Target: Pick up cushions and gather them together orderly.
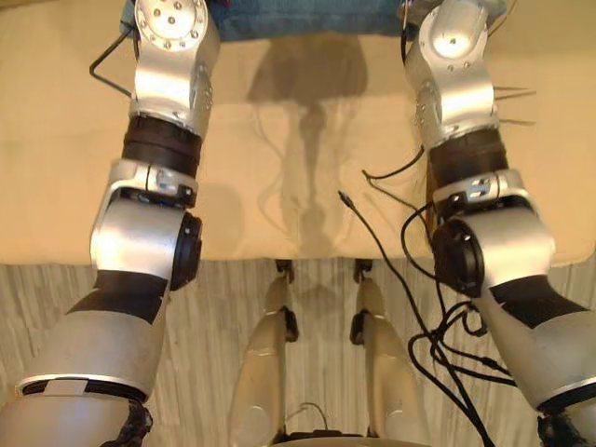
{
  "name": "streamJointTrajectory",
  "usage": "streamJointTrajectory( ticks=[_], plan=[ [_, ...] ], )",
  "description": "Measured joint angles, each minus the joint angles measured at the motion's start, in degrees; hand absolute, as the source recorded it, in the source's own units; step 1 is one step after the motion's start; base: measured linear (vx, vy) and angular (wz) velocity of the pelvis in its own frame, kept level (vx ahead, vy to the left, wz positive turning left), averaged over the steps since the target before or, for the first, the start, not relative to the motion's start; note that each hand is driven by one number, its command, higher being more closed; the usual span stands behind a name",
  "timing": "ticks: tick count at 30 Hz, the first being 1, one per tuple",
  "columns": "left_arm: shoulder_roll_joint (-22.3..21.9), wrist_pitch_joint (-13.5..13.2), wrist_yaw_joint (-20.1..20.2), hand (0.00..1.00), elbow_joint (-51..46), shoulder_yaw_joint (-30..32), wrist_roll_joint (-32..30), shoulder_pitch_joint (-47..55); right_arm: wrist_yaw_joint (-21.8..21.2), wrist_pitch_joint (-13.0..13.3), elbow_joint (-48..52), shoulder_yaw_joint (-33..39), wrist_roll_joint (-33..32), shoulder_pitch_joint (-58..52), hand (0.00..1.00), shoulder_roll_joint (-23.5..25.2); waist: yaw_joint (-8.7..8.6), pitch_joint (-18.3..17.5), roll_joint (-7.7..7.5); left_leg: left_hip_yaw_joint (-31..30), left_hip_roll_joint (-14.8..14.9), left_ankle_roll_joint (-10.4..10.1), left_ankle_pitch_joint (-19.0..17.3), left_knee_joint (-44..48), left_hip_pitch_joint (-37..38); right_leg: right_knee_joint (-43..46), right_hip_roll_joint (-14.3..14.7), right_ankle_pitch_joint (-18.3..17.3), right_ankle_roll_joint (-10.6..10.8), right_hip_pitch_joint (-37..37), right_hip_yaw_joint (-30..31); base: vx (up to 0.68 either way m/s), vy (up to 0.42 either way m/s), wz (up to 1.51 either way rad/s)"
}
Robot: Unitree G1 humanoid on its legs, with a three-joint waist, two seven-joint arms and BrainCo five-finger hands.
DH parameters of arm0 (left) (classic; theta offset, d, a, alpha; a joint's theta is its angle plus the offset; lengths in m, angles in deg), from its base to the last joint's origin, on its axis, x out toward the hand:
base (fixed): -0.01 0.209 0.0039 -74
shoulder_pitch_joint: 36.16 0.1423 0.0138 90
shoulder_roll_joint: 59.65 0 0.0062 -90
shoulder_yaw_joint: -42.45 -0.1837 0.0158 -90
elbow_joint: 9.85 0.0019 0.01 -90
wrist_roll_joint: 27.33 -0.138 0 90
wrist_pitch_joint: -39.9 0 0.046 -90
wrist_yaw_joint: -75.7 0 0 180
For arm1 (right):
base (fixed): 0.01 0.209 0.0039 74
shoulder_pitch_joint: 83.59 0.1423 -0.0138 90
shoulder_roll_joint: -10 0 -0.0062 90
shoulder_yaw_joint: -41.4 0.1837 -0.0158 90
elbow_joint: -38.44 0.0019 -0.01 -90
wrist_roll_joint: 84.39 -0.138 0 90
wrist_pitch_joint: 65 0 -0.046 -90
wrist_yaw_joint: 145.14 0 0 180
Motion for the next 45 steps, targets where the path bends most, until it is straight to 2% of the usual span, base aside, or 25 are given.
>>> streamJointTrajectory(
  ticks=[3, 8, 13, 18, 23, 26, 28, 30, 31, 32, 35, 36, 38, 41, 45],
  plan=[
    [0.0, 0.4, 3.5, 0.0, 5.7, 0.2, 1.6, -1.6, -4.6, -0.2, -5.7, -1.6, -5.8, 1.3, 0.0, -2.3, -0.07, 1.6, -0.46, -0.5, 0.1, 0.0, 0.4, -0.6, -1.4, 0.0, 0.1, 0.0, 0.0, -1.4, -0.4, 0.03, 0.1, 0.05],
    [-0.7, 2.3, 7.3, 0.0, 7.5, 3.6, 3.9, -1.1, -9.0, -2.1, -7.1, -5.7, -10.9, 0.9, 0.0, -4.2, 0.03, 2.8, -0.46, -0.6, 0.2, -0.2, 0.7, -0.6, -4.6, 0.0, 0.1, 0.1, 0.0, -4.3, -1.0, 0.05, 0.134, 0.04],
    [-4.0, 2.3, 9.1, 0.0, 6.3, 6.8, 4.4, 4.9, -9.6, -1.9, -2.9, -8.4, -13.1, -3.3, 0.0, -4.9, -0.01, 3.3, -0.52, -0.4, 0.5, -0.2, 0.7, -0.6, -4.5, 0.2, 0.1, 0.1, 0.0, -4.2, -1.0, 0.04, 0.128, 0.0],
    [-5.0, 1.6, 9.3, 0.0, 1.0, 7.1, 4.6, 14.1, -10.2, -0.7, 2.8, -8.8, -15.2, -11.8, 0.0, -4.4, 0.42, 3.3, -0.52, 0.6, 1.1, -0.3, 0.6, -0.6, -1.5, 0.7, 0.6, -0.1, -0.1, -2.2, 0.5, 0.0, 0.085, -0.11],
    [-4.3, 1.2, 9.1, 0.0, -9.7, 6.9, 4.9, 25.5, -10.1, 0.6, 15.7, -6.9, -14.4, -24.8, 0.0, -5.0, 0.5, 3.3, -0.51, 0.3, 1.5, -1.2, -0.1, -0.6, 3.0, 2.4, 0.9, -2.3, 0.2, 1.5, 1.0, -0.05, 0.019, -0.03],
    [-2.5, -0.5, 9.1, 0.0, -22.1, 7.0, 4.6, 37.5, -10.2, 2.5, 27.0, -4.9, -11.5, -38.0, 0.0, -6.1, 0.75, 3.3, -0.51, 0.0, 1.8, -1.6, -0.6, -0.5, 7.2, 4.2, 1.2, -4.2, 0.3, 5.0, 1.0, -0.05, -0.007, 0.0],
    [-2.7, -2.0, 9.5, 0.0, -31.7, 7.0, 4.9, 48.8, -10.8, 3.0, 34.1, -2.3, -9.3, -50.4, 0.0, -5.9, 1.48, 3.2, -0.48, -0.7, 2.1, -2.0, -2.1, 1.3, 10.6, 7.0, 1.2, -6.6, 0.0, 8.2, 0.5, 0.0, -0.013, 0.12],
    [-3.6, -3.1, 10.9, 0.0, -36.0, 7.0, 5.0, 56.6, -12.3, 3.2, 35.9, -2.0, -8.4, -58.1, 0.0, -5.7, 1.5, 3.1, -0.54, -1.2, 2.2, -2.0, -3.9, 3.6, 12.7, 9.0, 1.2, -8.3, 0.0, 10.5, 0.2, 0.04, -0.029, 0.15],
    [-5.1, -3.6, 12.1, 0.0, -38.2, 6.9, 5.0, 63.2, -13.6, 3.2, 37.1, -2.0, -7.3, -64.6, 0.0, -4.8, 1.63, 1.7, -0.55, -1.2, 2.2, -2.1, -5.8, 5.9, 13.1, 10.7, 1.0, -10.0, 0.3, 11.4, 0.1, 0.11, -0.048, 0.07],
    [-7.4, -3.4, 14.7, 0.0, -38.3, 6.4, 5.0, 71.5, -16.3, 3.1, 37.1, -2.0, -6.9, -72.0, 0.0, -2.8, 1.66, -0.6, -0.62, -1.2, 2.1, -2.3, -7.9, 7.7, 14.4, 11.8, 0.7, -11.4, 0.7, 12.9, 0.3, 0.12, -0.047, 0.03],
    [-10.4, -2.6, 19.3, 0.0, -35.4, 3.6, 4.8, 82.5, -20.4, 3.1, 35.1, -2.0, -4.9, -82.3, 0.0, -0.1, 1.54, -3.7, -0.63, -1.0, 2.0, -2.3, -10.5, 9.4, 17.7, 12.4, 0.4, -13.2, 1.4, 16.5, 0.5, 0.09, -0.022, -0.02],
    [-11.6, -1.9, 21.5, 0.0, -31.9, 3.1, 4.6, 86.1, -22.4, 3.0, 31.4, -2.0, -4.2, -86.2, 0.0, 0.9, 1.38, -5.3, -0.92, -0.9, 2.0, -2.1, -11.2, 9.6, 19.1, 12.3, 0.3, -13.8, 1.8, 18.1, 0.5, 0.1, -0.014, -0.02],
    [-13.1, -0.2, 23.9, 0.0, -23.8, 3.2, 3.0, 89.8, -25.0, 2.3, 23.4, -1.5, -2.7, -90.0, 0.0, 2.3, 1.0, -8.0, -1.37, -0.8, 1.9, -2.2, -12.1, 9.4, 21.4, 11.8, 0.2, -14.5, 1.7, 20.5, 0.5, 0.09, -0.003, 0.0],
    [-13.7, 2.1, 26.3, 0.0, -13.1, 4.3, -0.9, 93.9, -27.6, 1.2, 13.9, 0.6, -2.6, -93.9, 0.0, 3.8, -0.07, -10.2, -1.8, 0.0, 1.8, -2.1, -12.5, 8.0, 26.0, 10.0, 0.3, -14.7, 2.0, 24.9, 0.6, 0.07, 0.014, -0.08],
    [-13.9, 3.3, 27.3, 0.0, -6.8, 5.9, -5.5, 97.8, -29.3, 1.1, 8.6, 2.6, -1.9, -98.6, 0.0, 3.7, -0.14, -13.1, -1.99, 2.0, 1.7, -2.3, -13.0, 5.6, 31.7, 7.9, 0.4, -14.7, 2.5, 29.3, 2.0, 0.07, 0.025, -0.22]
  ],
)
